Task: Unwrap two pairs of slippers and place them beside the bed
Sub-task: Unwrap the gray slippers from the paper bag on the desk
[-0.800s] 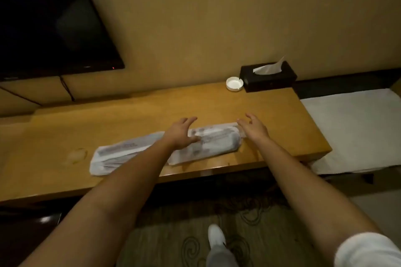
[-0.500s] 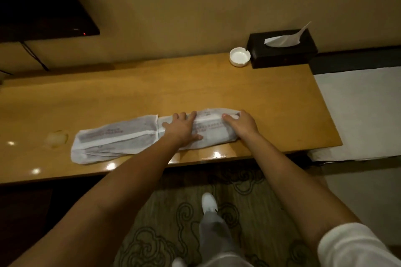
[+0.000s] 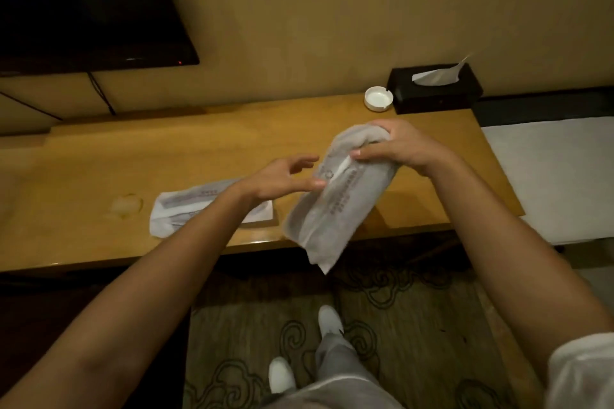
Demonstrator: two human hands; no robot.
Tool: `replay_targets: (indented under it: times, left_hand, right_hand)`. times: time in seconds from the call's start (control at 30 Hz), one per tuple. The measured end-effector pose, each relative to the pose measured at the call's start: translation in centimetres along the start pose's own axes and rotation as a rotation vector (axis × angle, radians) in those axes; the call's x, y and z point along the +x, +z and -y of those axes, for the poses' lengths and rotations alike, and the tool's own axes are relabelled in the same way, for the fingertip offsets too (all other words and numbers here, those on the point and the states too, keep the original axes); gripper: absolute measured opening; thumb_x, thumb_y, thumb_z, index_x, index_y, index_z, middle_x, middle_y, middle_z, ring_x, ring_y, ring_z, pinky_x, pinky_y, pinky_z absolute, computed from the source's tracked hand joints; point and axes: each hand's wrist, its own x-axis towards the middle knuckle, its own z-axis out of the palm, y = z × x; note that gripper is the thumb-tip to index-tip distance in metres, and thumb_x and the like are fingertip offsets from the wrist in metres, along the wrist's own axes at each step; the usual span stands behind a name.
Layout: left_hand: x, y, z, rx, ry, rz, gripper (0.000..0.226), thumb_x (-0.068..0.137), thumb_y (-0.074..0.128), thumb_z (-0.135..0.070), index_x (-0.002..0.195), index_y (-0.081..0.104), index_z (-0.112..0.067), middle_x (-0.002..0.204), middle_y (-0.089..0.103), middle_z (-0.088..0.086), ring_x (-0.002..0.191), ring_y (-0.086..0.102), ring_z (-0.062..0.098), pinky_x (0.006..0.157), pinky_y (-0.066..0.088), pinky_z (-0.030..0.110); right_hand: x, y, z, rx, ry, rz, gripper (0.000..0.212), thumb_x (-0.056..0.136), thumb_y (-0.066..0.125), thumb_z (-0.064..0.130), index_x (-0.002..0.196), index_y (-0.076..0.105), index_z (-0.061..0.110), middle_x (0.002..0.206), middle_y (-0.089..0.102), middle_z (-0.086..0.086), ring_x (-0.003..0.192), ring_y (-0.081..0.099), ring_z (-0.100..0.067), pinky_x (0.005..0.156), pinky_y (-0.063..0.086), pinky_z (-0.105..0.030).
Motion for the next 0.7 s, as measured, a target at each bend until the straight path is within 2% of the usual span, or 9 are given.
replay_targets:
  times: [0.1, 0.17, 0.27, 0.33, 0.4, 0.47, 0.53, 0.6, 0.7]
  left_hand:
    - [-5.2, 1.9, 0.4, -0.244, 0.106, 0.111, 0.051, 0.080, 0.084, -0.039, 0.126, 0.066, -0.028, 0.127, 0.072, -0.002, 0.118, 0.068, 0.019, 0.092, 0.056, 0.033]
    - [-9.6, 2.3, 1.9, -0.324, 0.191, 0.067, 0.049, 0.081, 0.084, -0.036, 0.125, 0.068, -0.022, 0.124, 0.073, 0.002, 0.115, 0.070, 0.023, 0.092, 0.057, 0.036]
    - [-12.9, 3.0, 3.2, -0.281, 0.297, -0.047, 0.034, 0.083, 0.084, -0.029, 0.114, 0.071, -0.034, 0.115, 0.076, -0.004, 0.107, 0.073, 0.015, 0.083, 0.059, 0.027]
    - [-14.7, 3.7, 4.0, -0.136, 0.342, -0.177, 0.032, 0.081, 0.085, -0.035, 0.108, 0.070, -0.042, 0.109, 0.077, -0.010, 0.101, 0.073, 0.008, 0.079, 0.060, 0.027]
    - [-15.7, 4.2, 4.8, 0.043, 0.362, -0.354, 0.038, 0.077, 0.082, -0.053, 0.110, 0.067, -0.040, 0.103, 0.076, -0.012, 0.096, 0.071, 0.000, 0.080, 0.060, 0.032]
    - [-16.6, 4.7, 5.1, 0.113, 0.377, -0.514, 0.035, 0.077, 0.073, -0.061, 0.102, 0.065, -0.039, 0.091, 0.072, -0.014, 0.087, 0.065, -0.010, 0.071, 0.054, 0.016]
    - [-17.5, 4.7, 4.8, 0.141, 0.397, -0.630, 0.026, 0.073, 0.060, -0.057, 0.089, 0.060, -0.036, 0.078, 0.064, -0.016, 0.076, 0.060, -0.015, 0.060, 0.045, 0.007]
    - [-18.3, 4.5, 4.6, 0.034, 0.434, -0.637, 0.036, 0.071, 0.062, -0.050, 0.097, 0.066, -0.026, 0.087, 0.071, -0.008, 0.083, 0.064, -0.007, 0.067, 0.050, 0.014]
    - [-19.4, 3.9, 4.9, -0.099, 0.491, -0.575, 0.060, 0.074, 0.078, -0.051, 0.122, 0.066, -0.018, 0.113, 0.074, -0.003, 0.106, 0.069, 0.010, 0.084, 0.057, 0.032]
  right_hand:
    - [-3.8, 2.7, 5.0, 0.018, -0.181, 0.013, 0.037, 0.074, 0.089, 0.024, 0.108, 0.075, 0.020, 0.101, 0.077, 0.006, 0.097, 0.072, -0.008, 0.080, 0.058, -0.021]
    - [-6.8, 6.3, 7.6, 0.012, -0.285, -0.031, 0.041, 0.074, 0.089, 0.017, 0.112, 0.073, 0.018, 0.098, 0.076, 0.015, 0.095, 0.070, 0.000, 0.077, 0.055, -0.015]
    - [-9.7, 9.2, 9.8, -0.120, -0.363, -0.168, 0.034, 0.080, 0.086, 0.019, 0.110, 0.072, 0.014, 0.100, 0.073, 0.015, 0.098, 0.067, 0.001, 0.078, 0.054, -0.017]
    - [-11.1, 11.0, 10.9, -0.362, -0.424, -0.325, 0.020, 0.081, 0.083, 0.016, 0.098, 0.073, 0.009, 0.104, 0.074, 0.001, 0.104, 0.066, -0.017, 0.088, 0.053, -0.036]
    - [-13.0, 13.6, 12.2, -0.750, -0.503, -0.413, 0.014, 0.079, 0.077, 0.012, 0.094, 0.074, 0.011, 0.106, 0.073, -0.005, 0.108, 0.063, -0.029, 0.093, 0.047, -0.044]
    - [-14.9, 17.1, 12.8, -0.925, -0.698, -0.344, 0.015, 0.074, 0.073, 0.007, 0.088, 0.076, 0.010, 0.102, 0.074, -0.008, 0.103, 0.065, -0.034, 0.091, 0.047, -0.045]
    - [-16.8, 20.3, 12.6, -0.894, -0.866, -0.181, 0.013, 0.070, 0.073, -0.002, 0.076, 0.076, 0.009, 0.092, 0.074, -0.008, 0.092, 0.068, -0.030, 0.080, 0.052, -0.042]
    - [-18.0, 20.7, 11.9, -0.796, -0.822, -0.123, 0.015, 0.077, 0.072, -0.003, 0.078, 0.077, 0.011, 0.093, 0.074, -0.003, 0.092, 0.069, -0.024, 0.072, 0.055, -0.043]
    - [-18.2, 17.8, 12.1, -0.450, -0.647, -0.487, 0.017, 0.091, 0.069, 0.015, 0.107, 0.074, 0.016, 0.103, 0.072, 0.006, 0.093, 0.066, -0.009, 0.076, 0.057, -0.038]
